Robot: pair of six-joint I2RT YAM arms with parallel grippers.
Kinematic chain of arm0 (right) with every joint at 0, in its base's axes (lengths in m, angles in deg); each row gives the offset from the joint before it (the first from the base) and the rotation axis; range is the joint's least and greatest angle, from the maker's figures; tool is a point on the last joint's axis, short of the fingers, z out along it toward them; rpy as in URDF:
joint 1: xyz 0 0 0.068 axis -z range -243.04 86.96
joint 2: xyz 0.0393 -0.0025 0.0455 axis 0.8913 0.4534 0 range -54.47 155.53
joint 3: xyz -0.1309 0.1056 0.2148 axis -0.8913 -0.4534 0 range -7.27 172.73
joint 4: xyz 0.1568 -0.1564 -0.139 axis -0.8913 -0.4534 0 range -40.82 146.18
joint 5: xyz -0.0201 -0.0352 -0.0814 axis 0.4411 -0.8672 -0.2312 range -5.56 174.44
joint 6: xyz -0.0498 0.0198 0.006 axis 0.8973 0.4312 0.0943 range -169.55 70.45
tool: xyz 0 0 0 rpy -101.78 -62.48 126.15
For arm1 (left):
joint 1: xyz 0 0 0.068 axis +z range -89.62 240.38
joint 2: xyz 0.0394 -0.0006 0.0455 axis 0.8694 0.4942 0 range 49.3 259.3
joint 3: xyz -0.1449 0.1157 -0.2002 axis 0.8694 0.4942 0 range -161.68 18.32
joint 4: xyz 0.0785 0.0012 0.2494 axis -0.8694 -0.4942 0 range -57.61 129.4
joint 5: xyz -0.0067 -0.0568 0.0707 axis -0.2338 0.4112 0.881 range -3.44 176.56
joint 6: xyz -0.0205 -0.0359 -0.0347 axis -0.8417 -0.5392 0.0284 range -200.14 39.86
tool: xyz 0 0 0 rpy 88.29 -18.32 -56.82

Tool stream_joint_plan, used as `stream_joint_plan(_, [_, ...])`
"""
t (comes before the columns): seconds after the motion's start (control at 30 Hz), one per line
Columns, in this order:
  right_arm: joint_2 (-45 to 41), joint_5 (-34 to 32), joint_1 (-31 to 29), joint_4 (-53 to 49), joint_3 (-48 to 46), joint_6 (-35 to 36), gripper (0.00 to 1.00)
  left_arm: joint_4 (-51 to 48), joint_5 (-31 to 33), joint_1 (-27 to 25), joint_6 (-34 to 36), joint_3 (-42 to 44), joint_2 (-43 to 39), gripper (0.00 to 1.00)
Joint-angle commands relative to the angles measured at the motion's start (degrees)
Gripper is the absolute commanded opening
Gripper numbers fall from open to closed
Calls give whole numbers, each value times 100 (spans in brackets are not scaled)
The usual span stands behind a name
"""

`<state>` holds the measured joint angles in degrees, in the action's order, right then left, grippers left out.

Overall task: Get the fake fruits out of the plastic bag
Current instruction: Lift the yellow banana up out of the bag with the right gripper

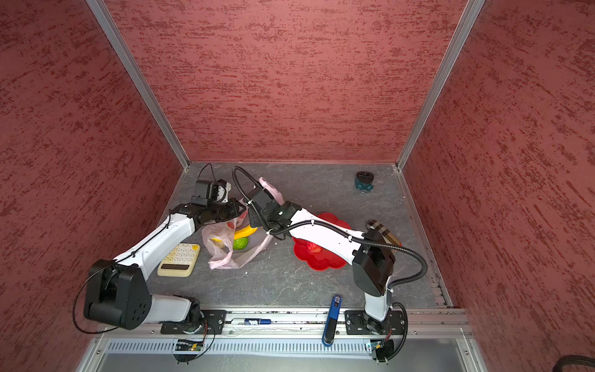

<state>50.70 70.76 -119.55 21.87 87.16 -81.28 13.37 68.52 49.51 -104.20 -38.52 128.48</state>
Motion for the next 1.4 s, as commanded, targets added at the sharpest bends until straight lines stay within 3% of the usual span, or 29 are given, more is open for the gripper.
stream_joint_plan(0.0, [-326,-411,-88,-608,342,239,4,29,-17,110,-46,-155,45,28])
stream_joint_plan(0.23, [-616,-1180,-184,-1410,458,421,4,70,25,234,-115,-104,-102,27])
stream_joint_plan(0.4, [-1011,-1342,-211,-1406,122,468,4,36,10,266,-108,-122,-166,28])
stream_joint_plan(0.93, [-1738,-323,-210,1049,-1065,430,4,-33,-128,267,-187,-183,-339,27])
stream_joint_plan(1.13, [-1660,-259,-181,1623,-1327,663,4,-9,-281,268,-297,-209,-384,27])
stream_joint_plan(1.37, [-2057,512,132,1995,-1839,743,5,5,-294,261,-343,-213,-409,27])
